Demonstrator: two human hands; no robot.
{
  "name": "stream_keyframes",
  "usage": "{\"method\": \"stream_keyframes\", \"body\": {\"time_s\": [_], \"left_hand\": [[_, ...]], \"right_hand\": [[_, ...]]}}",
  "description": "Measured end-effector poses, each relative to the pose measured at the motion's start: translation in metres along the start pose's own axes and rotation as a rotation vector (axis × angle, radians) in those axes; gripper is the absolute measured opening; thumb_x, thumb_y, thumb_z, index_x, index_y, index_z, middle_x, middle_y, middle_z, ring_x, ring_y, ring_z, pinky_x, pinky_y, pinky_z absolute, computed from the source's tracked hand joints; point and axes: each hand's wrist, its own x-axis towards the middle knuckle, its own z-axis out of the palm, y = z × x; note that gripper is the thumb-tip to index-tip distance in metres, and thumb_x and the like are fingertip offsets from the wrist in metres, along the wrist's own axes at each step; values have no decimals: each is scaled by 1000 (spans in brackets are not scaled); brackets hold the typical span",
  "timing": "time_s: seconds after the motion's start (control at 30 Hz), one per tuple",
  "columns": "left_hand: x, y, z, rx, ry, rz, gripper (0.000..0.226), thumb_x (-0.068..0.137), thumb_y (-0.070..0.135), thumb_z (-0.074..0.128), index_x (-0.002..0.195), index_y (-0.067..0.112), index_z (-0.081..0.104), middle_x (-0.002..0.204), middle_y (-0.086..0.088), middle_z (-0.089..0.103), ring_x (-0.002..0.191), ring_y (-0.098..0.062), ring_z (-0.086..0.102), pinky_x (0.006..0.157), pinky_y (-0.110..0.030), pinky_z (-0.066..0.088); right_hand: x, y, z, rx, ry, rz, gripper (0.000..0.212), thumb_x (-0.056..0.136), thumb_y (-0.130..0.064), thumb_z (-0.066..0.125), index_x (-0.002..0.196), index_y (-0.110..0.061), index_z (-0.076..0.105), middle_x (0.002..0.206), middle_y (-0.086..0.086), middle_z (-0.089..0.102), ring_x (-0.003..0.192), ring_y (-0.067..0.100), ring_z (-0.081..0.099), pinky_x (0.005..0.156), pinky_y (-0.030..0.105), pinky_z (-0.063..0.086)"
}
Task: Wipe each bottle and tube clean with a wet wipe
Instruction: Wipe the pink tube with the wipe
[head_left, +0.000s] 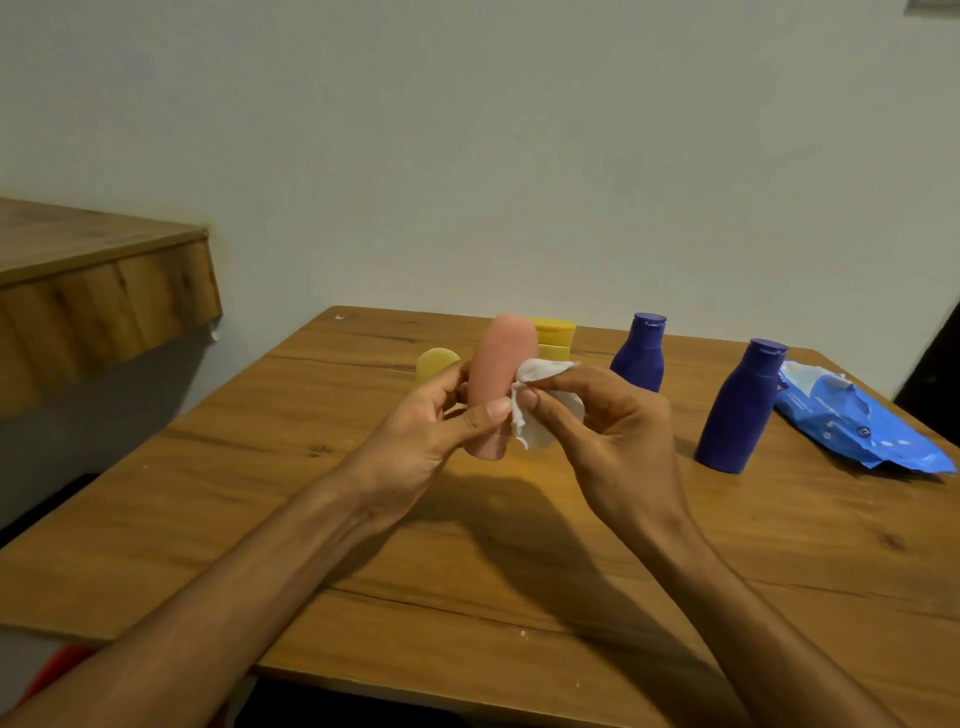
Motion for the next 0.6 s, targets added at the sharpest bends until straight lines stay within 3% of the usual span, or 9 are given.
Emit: {"method": "stream_keyframes", "body": {"time_s": [0.1,0.37,0.47,0.6], "left_hand": [[-7,2,-18,107,102,23,38,78,35,67,115,36,58,118,2,66,113,-19,62,96,-37,53],[-13,-2,-84,191,359,-44,38,87,21,69,123,22,57,112,-3,66,104,-23,65,91,-50,56],[-7,-8,-102,207,380,-75,38,88,17,70,122,27,56,114,-1,66,104,-23,65,84,-54,58],[2,-18,-110,208,387,-86,42,87,8,69,122,29,54,117,3,63,106,-21,64,78,-49,61]], "right_hand": [[9,-5,20,-10,-26,11,22,82,-26,69,100,-15,72,100,-6,70,94,4,63,74,18,53],[26,1,80,-46,-70,161,12,82,-24,72,93,-19,75,92,-12,71,85,2,64,71,26,57],[27,6,96,-76,-100,221,10,82,-24,72,91,-21,76,84,-18,67,81,2,64,70,30,59],[25,11,108,-155,-156,266,10,83,-25,71,92,-22,75,83,-19,64,80,-2,61,70,28,58]]}}
